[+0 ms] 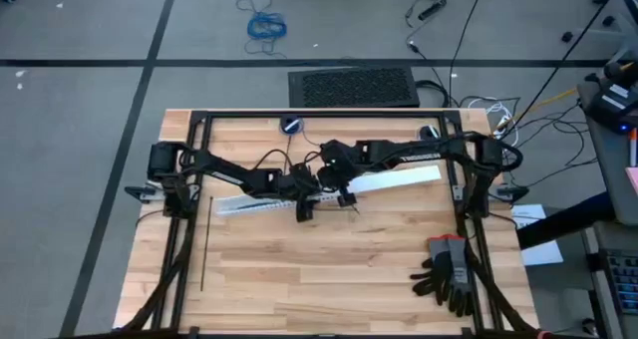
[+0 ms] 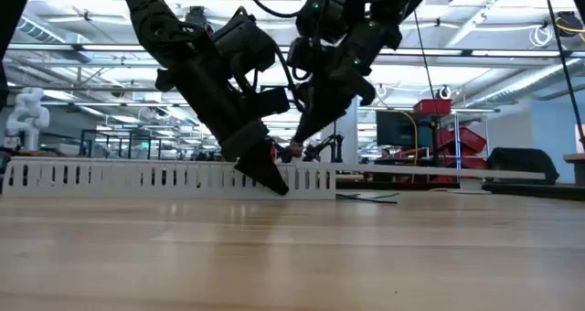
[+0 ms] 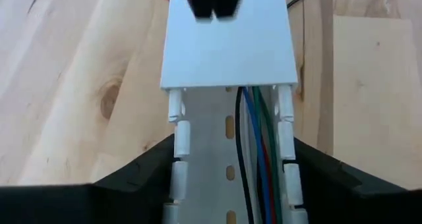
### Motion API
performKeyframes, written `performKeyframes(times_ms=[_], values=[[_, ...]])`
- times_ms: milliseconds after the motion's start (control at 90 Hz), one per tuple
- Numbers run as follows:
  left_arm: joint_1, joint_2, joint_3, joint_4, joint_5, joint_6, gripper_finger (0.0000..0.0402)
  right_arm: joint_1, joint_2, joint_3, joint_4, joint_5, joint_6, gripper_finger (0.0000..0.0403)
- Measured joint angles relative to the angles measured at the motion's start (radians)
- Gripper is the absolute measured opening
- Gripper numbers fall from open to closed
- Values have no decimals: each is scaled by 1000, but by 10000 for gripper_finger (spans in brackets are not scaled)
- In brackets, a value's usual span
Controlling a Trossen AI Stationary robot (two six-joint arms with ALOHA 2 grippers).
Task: Ziptie cables
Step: Close the cable duct
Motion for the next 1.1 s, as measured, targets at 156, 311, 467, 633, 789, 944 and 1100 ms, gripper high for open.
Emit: performKeyframes(times_ms=[156,311,467,633,789,944,1100], values=[[0,0,0,-1,0,4,238,-12,-3,3,-100,1,14,0],[0,0,0,-2,6,4,237,-9,-2,2,-103,-3,17,0],[0,0,0,-3,6,0,237,-10,28,3,-88,-8,20,0],[0,0,0,-3,6,-1,237,-7,83,6,-47,-38,29,0],[0,0,-1,-4,6,-2,237,4,103,7,25,-60,31,0],[0,0,-1,-8,7,-2,237,8,107,4,50,-79,42,0],[0,-1,-1,-2,7,-2,247,8,120,5,63,-85,47,0]])
